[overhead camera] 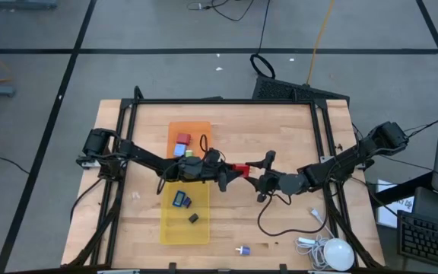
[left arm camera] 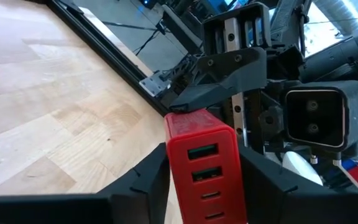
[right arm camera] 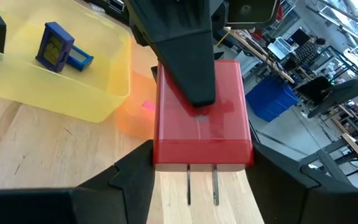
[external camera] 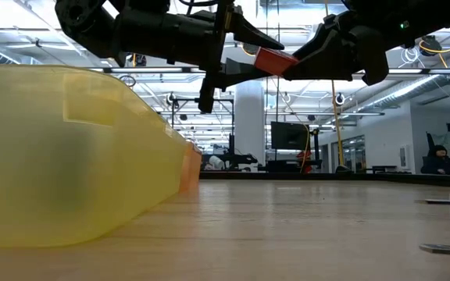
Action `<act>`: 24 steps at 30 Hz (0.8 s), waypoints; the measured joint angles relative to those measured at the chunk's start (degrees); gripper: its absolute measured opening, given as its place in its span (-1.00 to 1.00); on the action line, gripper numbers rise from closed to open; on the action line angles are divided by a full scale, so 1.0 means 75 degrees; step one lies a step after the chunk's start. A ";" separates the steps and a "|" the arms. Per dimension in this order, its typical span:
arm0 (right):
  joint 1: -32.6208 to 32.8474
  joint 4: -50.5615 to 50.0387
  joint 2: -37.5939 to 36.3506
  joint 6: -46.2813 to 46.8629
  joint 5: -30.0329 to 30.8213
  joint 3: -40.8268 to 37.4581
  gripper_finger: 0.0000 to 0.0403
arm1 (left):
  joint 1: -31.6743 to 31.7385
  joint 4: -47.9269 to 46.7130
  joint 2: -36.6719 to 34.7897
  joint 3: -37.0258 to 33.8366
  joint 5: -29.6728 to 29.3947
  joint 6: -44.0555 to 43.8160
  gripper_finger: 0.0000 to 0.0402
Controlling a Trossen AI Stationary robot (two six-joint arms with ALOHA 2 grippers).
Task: Sort adapters and digital timers
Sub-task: Put the red adapter into the orange bin
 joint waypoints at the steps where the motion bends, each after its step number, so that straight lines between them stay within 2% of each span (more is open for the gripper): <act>1: 0.0000 -0.0012 0.0000 -0.0011 -0.0003 0.0000 0.04 | 0.0003 -0.0012 0.0000 0.0000 0.0000 -0.0002 -0.26; 5: -0.0001 -0.0033 0.0000 0.0058 0.0035 0.0000 0.08 | 0.0052 -0.0018 0.0000 -0.0003 0.0006 0.0066 -0.38; 9: -0.0003 0.0033 -0.0013 0.1403 0.0001 0.0000 0.19 | 0.0098 -0.0029 0.0000 -0.0006 0.0029 0.0466 -0.38; 13: -0.0047 -0.0139 -0.0268 0.2072 -0.0043 0.0003 0.30 | 0.0098 0.0057 0.0000 -0.0006 -0.0188 0.1133 -0.39; 20: 0.0106 -0.1329 -0.1453 0.3072 -0.0049 0.0000 0.35 | -0.0027 -0.0165 -0.0215 -0.0003 -0.0479 0.2433 -0.40; 24: 0.0292 -0.1838 -0.2130 0.3173 -0.0049 0.0003 0.31 | -0.0220 -0.1069 -0.0708 -0.0003 -0.0999 0.3390 -0.40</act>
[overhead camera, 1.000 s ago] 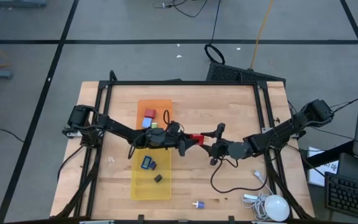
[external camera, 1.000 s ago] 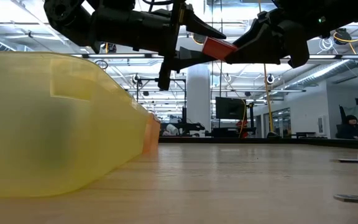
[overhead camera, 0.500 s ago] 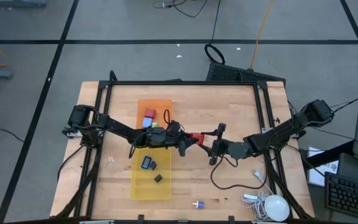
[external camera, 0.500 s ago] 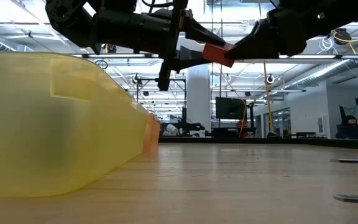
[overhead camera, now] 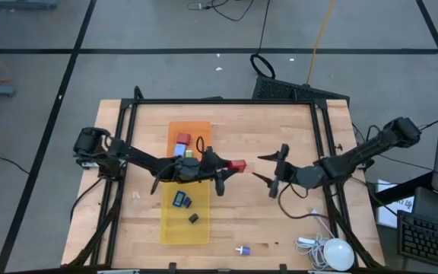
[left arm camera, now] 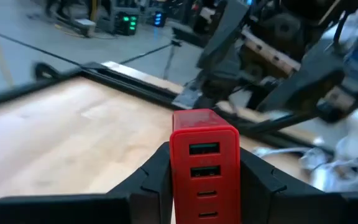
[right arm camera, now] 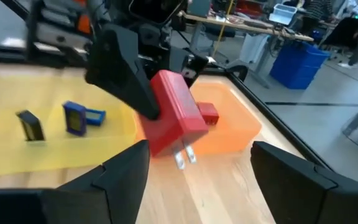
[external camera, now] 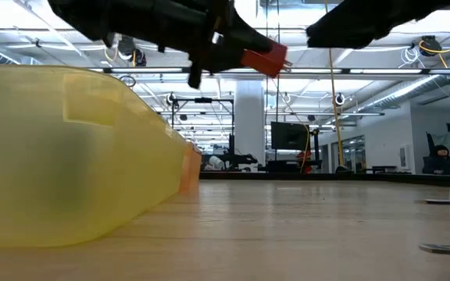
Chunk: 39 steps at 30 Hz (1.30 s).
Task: Sort adapters and digital timers
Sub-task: Put the red adapter into the orange bin
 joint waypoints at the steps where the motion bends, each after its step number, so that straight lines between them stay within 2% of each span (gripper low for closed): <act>1: 0.0067 -0.0143 -0.0140 0.0067 0.0001 0.0000 0.30 | -0.0058 -0.0301 -0.0155 0.0000 -0.0189 0.0182 -0.40; 6: 0.0361 -0.0541 -0.0580 0.0378 0.0000 0.0000 0.26 | -0.0422 -0.1676 -0.0952 -0.0007 -0.0895 0.0545 -0.40; 12: 0.0521 -0.0558 -0.0630 0.0393 0.0006 0.0000 0.26 | -0.0775 -0.1854 -0.1788 -0.0762 -0.2140 0.0617 -0.40; 21: 0.0519 -0.0477 -0.0614 0.0376 0.0017 -0.0003 0.26 | -0.0796 -0.1288 -0.2381 -0.2635 -0.3696 -0.0720 -0.40; 27: 0.0469 -0.0450 -0.0558 0.0373 0.0026 -0.0003 0.26 | -0.0784 -0.1279 -0.2322 -0.3313 -0.4590 -0.1959 -0.40; 35: 0.0400 -0.0428 -0.0517 0.0373 0.0023 -0.0003 0.26 | -0.0226 -0.1135 -0.2323 -0.3396 -0.4804 -0.2209 -0.39; 39: 0.0315 -0.0403 -0.0517 0.0373 0.0023 -0.0003 0.26 | 0.0519 -0.1110 -0.2323 -0.3395 -0.4335 -0.2397 -0.41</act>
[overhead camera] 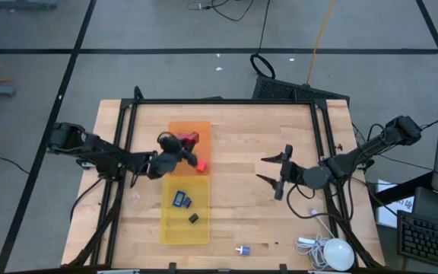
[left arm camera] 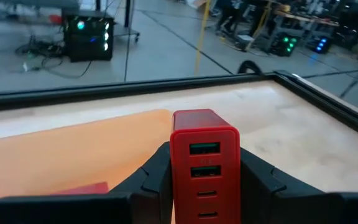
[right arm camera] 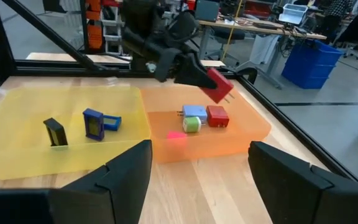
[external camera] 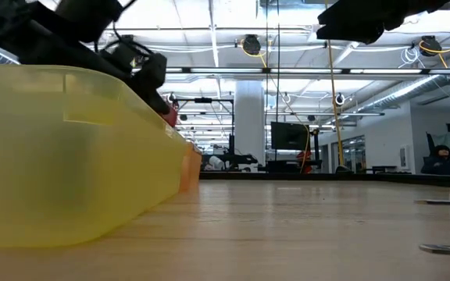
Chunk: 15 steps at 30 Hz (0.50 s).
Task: Sort adapters and digital timers
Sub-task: Put the red adapter into the orange bin
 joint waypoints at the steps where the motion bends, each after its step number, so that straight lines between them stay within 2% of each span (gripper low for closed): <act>1: -0.0040 -0.0002 0.0000 0.0000 0.0000 0.0000 0.26 | 0.0200 -0.0001 0.0000 0.0000 0.0165 -0.0064 -0.41; 8: -0.0227 0.0000 0.0000 0.0000 -0.0017 0.0000 0.26 | 0.1110 0.0064 0.0245 0.0004 0.0510 -0.0254 -0.41; 15: -0.0281 -0.0028 0.0000 -0.0078 -0.0023 0.0000 0.26 | 0.1416 0.0109 0.1242 0.0580 0.0966 -0.0076 -0.41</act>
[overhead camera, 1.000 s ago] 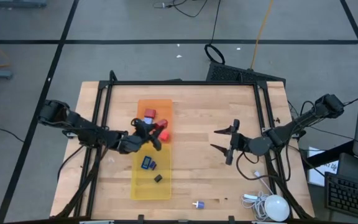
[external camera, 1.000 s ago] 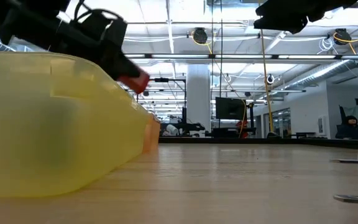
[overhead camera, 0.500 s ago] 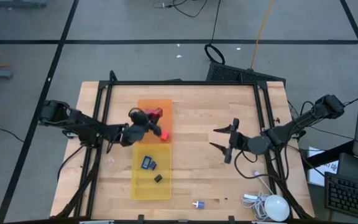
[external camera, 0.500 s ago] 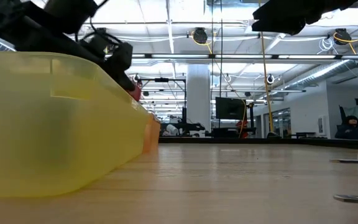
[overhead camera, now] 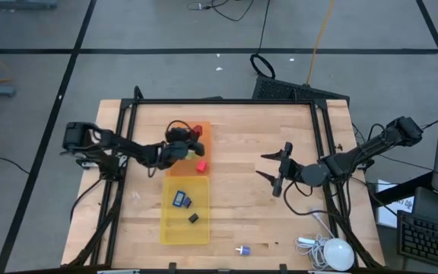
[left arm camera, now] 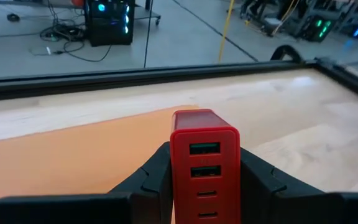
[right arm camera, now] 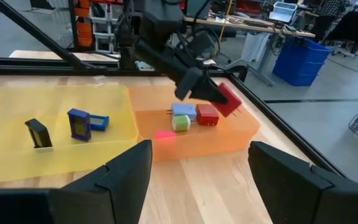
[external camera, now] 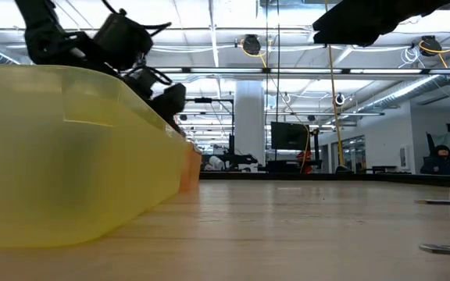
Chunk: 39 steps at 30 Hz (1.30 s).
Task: Sort adapters and digital timers
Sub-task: Put the red adapter into the orange bin, then put the violet adapter into the orange bin
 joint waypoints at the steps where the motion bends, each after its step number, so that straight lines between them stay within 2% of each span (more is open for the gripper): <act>1: 0.0000 -0.0002 0.0000 0.0001 0.0000 0.0000 0.26 | 0.0018 -0.0006 0.0170 0.0122 0.0002 0.0103 -0.41; 5: 0.0000 -0.0038 0.0000 0.0011 -0.0003 0.0000 0.26 | 0.0054 -0.0056 0.0684 0.0549 -0.0001 0.0281 -0.29; 10: 0.0006 0.0039 -0.0004 0.0017 -0.0003 -0.0076 0.26 | 0.0147 -0.0088 0.0836 0.0731 -0.0014 0.0303 -0.12; 16: -0.0004 0.0649 -0.0004 0.0002 -0.0002 -0.0534 0.26 | 0.0234 -0.0150 0.0836 0.0731 -0.0018 0.0304 -0.13; 20: -0.0017 0.1445 -0.0005 -0.0191 -0.0002 -0.0791 0.26 | 0.0226 -0.0195 0.0747 0.0726 0.0349 0.0747 -0.19; 24: -0.0017 0.1802 -0.0006 -0.0211 -0.0003 -0.0944 0.26 | 0.0226 -0.0335 0.0322 0.0725 0.1615 0.1277 -0.25; 30: -0.0017 0.1833 -0.0006 -0.0193 -0.0003 -0.0959 0.26 | 0.0155 -0.0891 -0.0769 0.0719 0.3412 0.0965 -0.32; 34: -0.0017 0.1830 -0.0006 -0.0184 -0.0003 -0.0959 0.26 | -0.0275 -0.1090 -0.1524 0.0719 0.3643 0.1181 -0.35; 39: -0.0017 0.1811 -0.0006 0.0203 -0.0003 -0.0959 0.26 | -0.1268 -0.1074 -0.2265 0.0719 0.3266 0.1825 -0.35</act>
